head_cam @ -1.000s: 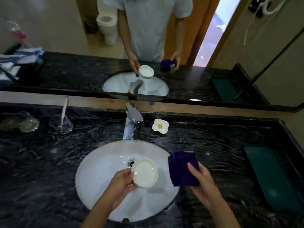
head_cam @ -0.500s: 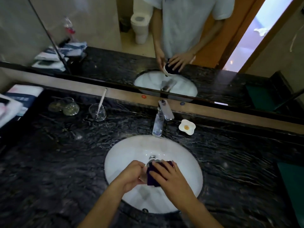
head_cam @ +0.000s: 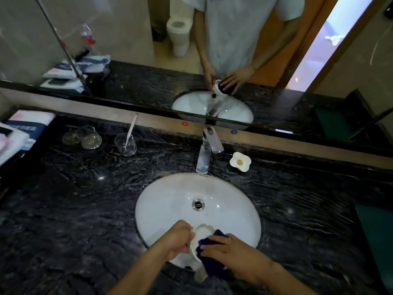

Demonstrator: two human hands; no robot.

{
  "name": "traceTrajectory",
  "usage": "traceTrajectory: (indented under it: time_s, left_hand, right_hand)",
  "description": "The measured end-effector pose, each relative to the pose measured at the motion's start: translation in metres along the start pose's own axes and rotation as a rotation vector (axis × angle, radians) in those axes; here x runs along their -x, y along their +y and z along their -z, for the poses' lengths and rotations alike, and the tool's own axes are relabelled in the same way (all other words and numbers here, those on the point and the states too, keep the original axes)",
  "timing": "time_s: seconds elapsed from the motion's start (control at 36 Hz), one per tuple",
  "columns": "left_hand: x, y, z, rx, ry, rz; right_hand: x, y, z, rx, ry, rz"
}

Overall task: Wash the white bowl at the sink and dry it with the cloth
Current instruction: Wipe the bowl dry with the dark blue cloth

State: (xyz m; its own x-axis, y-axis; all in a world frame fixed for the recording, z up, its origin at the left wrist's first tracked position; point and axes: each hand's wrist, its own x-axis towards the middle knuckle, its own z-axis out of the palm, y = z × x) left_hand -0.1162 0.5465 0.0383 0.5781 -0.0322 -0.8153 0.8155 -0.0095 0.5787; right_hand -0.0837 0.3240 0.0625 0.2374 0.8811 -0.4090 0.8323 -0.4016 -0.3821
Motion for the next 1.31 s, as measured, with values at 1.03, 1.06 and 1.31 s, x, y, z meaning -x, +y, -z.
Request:
traceTrajectory:
  time_s: [1.03,1.06,1.31]
  left_hand:
    - [0.008,-0.011,-0.016,0.049,0.108,-0.009]
    - [0.008,-0.014,-0.017,0.045,0.104,-0.009]
    - [0.005,-0.009,-0.016,0.182,0.098,-0.046]
  right_hand:
    - [-0.02,-0.056,-0.02,-0.749,0.29,-0.524]
    - [-0.023,-0.061,-0.02,-0.839,0.352,-0.598]
    - [-0.036,-0.056,-0.031,-0.005,0.489,-0.429]
